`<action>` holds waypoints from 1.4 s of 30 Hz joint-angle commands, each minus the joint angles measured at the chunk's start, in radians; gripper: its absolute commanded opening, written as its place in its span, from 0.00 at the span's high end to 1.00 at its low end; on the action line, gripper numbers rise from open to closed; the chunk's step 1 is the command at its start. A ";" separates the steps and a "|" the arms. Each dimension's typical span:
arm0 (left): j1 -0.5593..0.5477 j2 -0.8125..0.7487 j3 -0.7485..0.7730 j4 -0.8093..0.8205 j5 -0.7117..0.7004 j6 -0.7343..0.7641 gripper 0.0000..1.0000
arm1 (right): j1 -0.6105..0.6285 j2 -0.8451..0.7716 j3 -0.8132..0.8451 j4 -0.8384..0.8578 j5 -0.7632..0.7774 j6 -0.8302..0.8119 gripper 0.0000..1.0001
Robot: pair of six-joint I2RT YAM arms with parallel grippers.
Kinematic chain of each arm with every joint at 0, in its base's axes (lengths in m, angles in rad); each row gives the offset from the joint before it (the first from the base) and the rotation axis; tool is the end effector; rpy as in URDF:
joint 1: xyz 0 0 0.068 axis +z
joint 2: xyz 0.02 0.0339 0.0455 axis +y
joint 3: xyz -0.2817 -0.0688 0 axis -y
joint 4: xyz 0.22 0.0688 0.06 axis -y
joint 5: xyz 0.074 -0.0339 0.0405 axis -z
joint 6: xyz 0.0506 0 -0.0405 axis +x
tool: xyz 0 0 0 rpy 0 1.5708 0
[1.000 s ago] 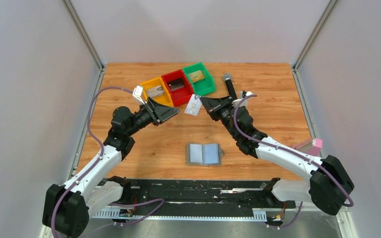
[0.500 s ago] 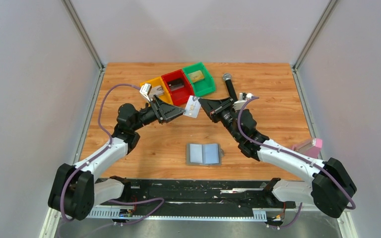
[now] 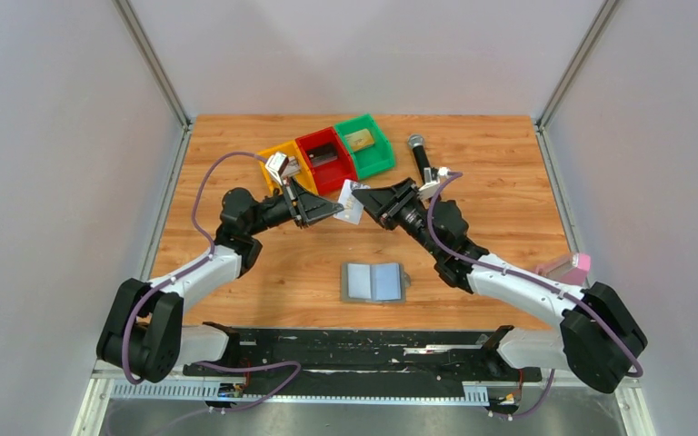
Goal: Take the credit cards out of the card holder
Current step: Place the credit card in the storage box.
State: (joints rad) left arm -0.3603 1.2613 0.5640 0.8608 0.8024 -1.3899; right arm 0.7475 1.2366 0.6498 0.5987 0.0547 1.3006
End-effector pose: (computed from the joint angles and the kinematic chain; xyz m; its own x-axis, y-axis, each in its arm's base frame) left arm 0.2203 -0.1219 0.3043 -0.8667 -0.4040 -0.2926 0.3134 0.0156 -0.9495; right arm 0.1988 0.1805 0.3092 -0.6132 0.7437 -0.2663 -0.1789 0.1976 0.9638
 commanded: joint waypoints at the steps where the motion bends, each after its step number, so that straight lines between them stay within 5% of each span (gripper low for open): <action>1: -0.004 0.003 0.070 -0.023 0.090 0.061 1.00 | -0.075 -0.025 -0.002 -0.004 -0.317 -0.202 0.57; 4: -0.005 -0.001 0.090 -0.104 0.159 0.105 1.00 | -0.175 -0.055 0.016 -0.133 -0.513 -0.323 0.43; 8: -0.005 -0.017 0.125 -0.235 0.234 0.191 1.00 | -0.276 -0.102 0.067 -0.295 -0.677 -0.493 0.37; 17: -0.005 -0.002 0.228 -0.551 0.364 0.394 1.00 | -0.328 0.039 0.307 -0.506 -1.048 -0.722 0.44; 25: -0.005 0.013 0.260 -0.651 0.396 0.482 1.00 | -0.309 0.124 0.361 -0.514 -1.119 -0.722 0.51; 27: -0.005 0.016 0.259 -0.652 0.400 0.488 1.00 | -0.301 0.130 0.363 -0.514 -1.119 -0.722 0.57; 30: -0.005 0.021 0.262 -0.661 0.401 0.498 0.99 | -0.298 0.131 0.356 -0.512 -1.094 -0.709 0.84; 33: -0.004 0.017 0.266 -0.676 0.385 0.510 0.90 | -0.298 0.124 0.342 -0.493 -1.059 -0.677 1.00; 36: 0.010 0.003 0.280 -0.731 0.355 0.538 0.69 | -0.298 0.104 0.302 -0.417 -1.007 -0.602 1.00; 42: 0.042 -0.037 0.275 -0.773 0.269 0.554 0.45 | -0.299 0.062 0.203 -0.227 -0.900 -0.408 1.00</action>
State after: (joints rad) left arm -0.3359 1.2747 0.8017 0.1177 1.1213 -0.8680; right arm 0.4484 1.3472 0.8978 0.1928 -0.9451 0.7513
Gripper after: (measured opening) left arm 0.493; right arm 0.014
